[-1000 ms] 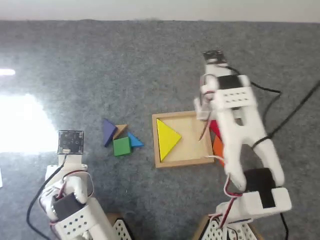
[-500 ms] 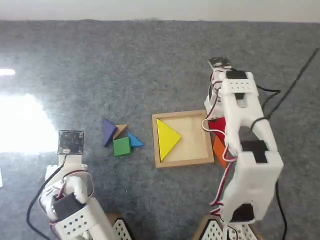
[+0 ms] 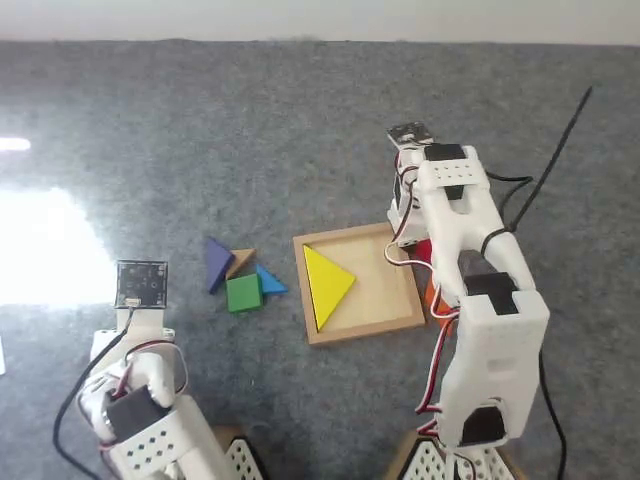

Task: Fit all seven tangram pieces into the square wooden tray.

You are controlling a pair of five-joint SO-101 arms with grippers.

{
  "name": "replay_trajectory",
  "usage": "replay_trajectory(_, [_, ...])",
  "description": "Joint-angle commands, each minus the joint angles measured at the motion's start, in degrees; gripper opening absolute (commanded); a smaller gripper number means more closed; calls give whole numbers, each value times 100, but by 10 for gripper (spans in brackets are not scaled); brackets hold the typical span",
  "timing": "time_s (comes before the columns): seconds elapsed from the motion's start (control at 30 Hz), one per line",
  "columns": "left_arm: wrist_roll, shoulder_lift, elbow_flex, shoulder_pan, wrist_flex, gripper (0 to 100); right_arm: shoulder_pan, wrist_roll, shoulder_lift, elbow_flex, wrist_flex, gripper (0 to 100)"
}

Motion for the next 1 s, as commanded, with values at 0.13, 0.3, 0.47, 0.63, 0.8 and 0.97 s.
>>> replay_trajectory(0.13, [53, 9, -40, 44, 44, 14, -171, 53, -22, 35, -145, 457])
replay_trajectory(0.3, [53, 9, -40, 44, 44, 14, 224, -545, -22, 88, -716, 457])
replay_trajectory(0.47, [53, 9, -40, 44, 44, 14, 189, -1011, 145, 53, -629, 457])
replay_trajectory(0.63, [53, 9, -40, 44, 44, 14, -22, -1020, 233, 53, -101, 457])
replay_trajectory(0.8, [53, 9, -40, 44, 44, 14, -189, -1266, 154, 9, -75, 382])
replay_trajectory(0.97, [53, 9, -40, 44, 44, 14, -224, -1310, 251, 62, 92, 359])
